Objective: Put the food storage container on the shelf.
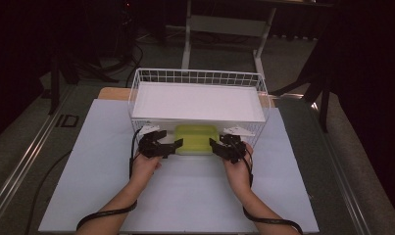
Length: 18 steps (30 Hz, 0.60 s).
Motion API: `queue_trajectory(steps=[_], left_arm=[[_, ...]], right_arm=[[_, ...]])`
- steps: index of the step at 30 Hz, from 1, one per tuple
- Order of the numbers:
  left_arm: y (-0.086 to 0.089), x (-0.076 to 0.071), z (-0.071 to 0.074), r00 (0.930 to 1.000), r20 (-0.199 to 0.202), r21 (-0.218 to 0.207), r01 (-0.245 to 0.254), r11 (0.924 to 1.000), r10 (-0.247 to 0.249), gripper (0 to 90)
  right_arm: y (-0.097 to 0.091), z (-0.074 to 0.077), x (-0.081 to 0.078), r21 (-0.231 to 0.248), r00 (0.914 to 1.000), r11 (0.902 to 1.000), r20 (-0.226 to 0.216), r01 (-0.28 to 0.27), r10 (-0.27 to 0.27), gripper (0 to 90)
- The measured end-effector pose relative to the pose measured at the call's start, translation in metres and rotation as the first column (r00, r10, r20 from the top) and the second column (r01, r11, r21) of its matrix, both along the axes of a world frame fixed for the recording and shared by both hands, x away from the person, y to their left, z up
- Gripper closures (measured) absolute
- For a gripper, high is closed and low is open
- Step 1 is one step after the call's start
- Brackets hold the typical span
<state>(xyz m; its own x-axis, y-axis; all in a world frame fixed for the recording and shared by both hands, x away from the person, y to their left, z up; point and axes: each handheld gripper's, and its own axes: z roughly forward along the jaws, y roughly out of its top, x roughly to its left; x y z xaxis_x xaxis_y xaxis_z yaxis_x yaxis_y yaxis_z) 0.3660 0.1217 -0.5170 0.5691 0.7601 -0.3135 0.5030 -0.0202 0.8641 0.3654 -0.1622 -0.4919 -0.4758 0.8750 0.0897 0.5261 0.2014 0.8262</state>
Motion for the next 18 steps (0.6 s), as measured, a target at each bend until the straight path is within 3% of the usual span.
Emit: queue_trajectory(steps=[3,8,12,18], left_arm=[[0.003,-0.007,0.004,0.9997,0.000,-0.009,0.023,0.9997,-0.023,14.3],[0.007,-0.022,0.012,0.9965,0.033,0.019,0.077,0.9969,-0.077,13.5],[0.010,-0.036,0.017,0.9925,0.033,0.003,0.118,0.9930,-0.118,13.4],[0.016,-0.056,0.016,0.9903,0.033,-0.013,0.135,0.9907,-0.135,12.1]], right_arm=[[0.000,0.004,-0.007,0.012,0.9999,0.9998,-0.002,-0.016,0.016,52.1],[0.002,0.010,-0.021,0.051,0.9981,0.9972,-0.026,-0.054,0.055,53.3],[0.005,0.010,-0.033,0.062,0.9950,0.9939,-0.034,-0.092,0.094,54.9],[0.012,0.001,-0.047,0.032,0.9919,0.9930,-0.053,-0.114,0.116,62.6]])
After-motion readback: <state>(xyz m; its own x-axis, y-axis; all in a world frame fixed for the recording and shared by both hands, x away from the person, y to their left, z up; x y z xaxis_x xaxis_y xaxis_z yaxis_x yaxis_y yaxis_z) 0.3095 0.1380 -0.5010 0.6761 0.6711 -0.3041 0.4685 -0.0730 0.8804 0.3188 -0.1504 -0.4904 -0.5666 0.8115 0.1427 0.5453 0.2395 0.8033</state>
